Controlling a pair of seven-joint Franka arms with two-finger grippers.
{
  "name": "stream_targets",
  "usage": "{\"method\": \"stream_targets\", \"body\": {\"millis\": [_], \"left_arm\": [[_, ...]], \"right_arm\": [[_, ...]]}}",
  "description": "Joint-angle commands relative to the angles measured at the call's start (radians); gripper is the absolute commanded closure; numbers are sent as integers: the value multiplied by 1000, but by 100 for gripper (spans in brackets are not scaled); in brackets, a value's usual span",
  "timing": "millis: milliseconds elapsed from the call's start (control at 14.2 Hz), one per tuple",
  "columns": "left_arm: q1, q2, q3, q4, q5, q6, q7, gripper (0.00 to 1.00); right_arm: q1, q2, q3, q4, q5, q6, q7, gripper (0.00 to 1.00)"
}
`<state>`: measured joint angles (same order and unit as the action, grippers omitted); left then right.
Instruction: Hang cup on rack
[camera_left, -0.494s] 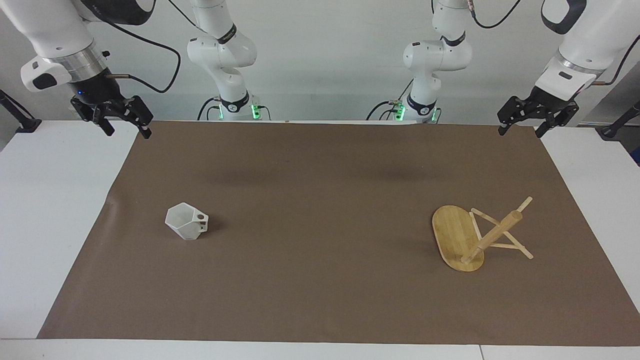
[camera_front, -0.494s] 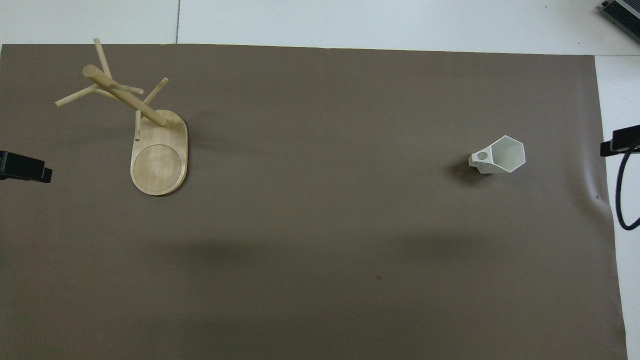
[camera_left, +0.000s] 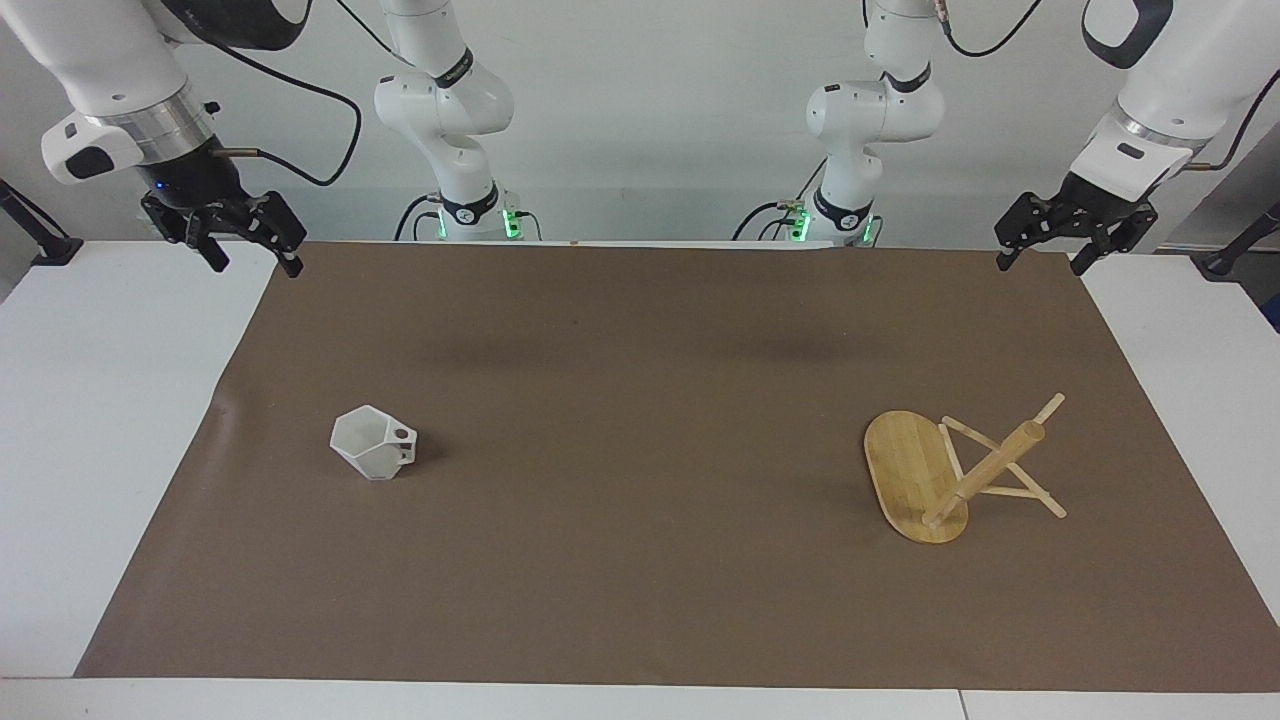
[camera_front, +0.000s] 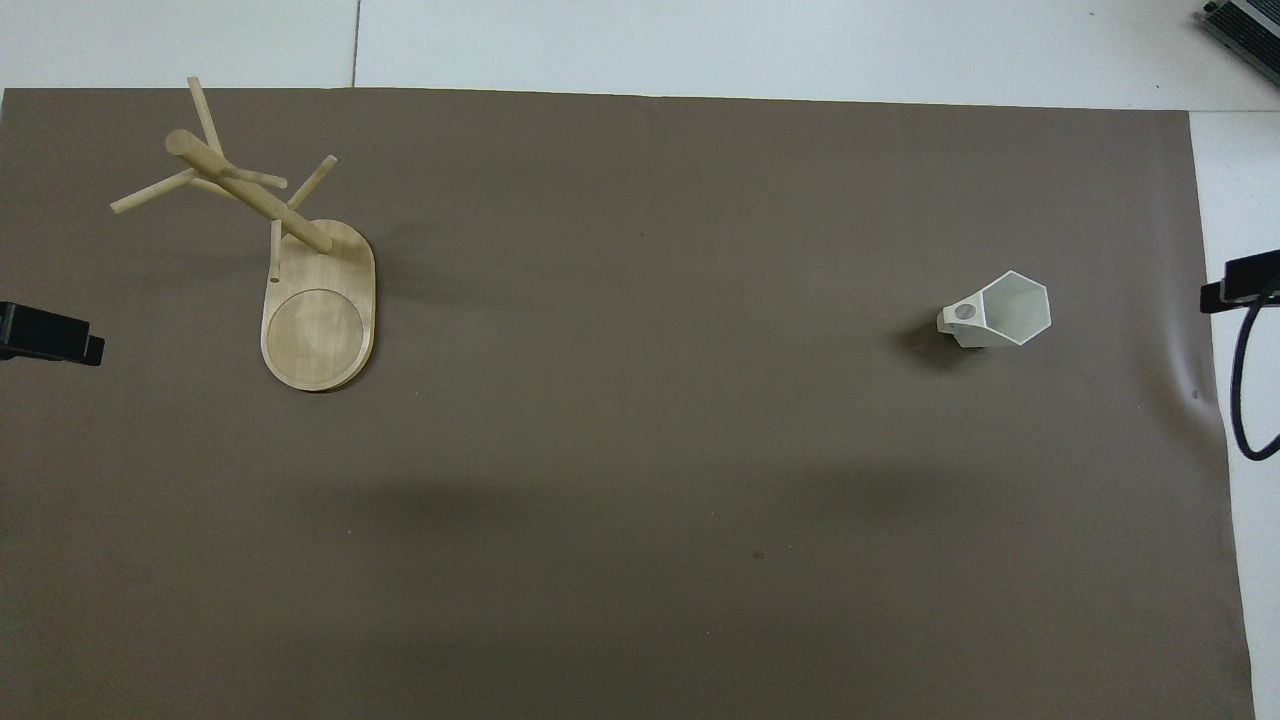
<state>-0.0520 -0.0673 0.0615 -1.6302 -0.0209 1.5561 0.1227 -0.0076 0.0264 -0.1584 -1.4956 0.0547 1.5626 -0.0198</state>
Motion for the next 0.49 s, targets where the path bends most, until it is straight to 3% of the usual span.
{"method": "stream_targets", "body": {"millis": [0, 423], "left_arm": [[11, -11, -8, -3, 19, -14, -2, 0], [11, -11, -9, -3, 19, -14, -2, 0]], "right_arm": [[-3, -9, 11, -11, -6, -3, -22, 0], [0, -13, 11, -14, -4, -6, -31, 0]]}}
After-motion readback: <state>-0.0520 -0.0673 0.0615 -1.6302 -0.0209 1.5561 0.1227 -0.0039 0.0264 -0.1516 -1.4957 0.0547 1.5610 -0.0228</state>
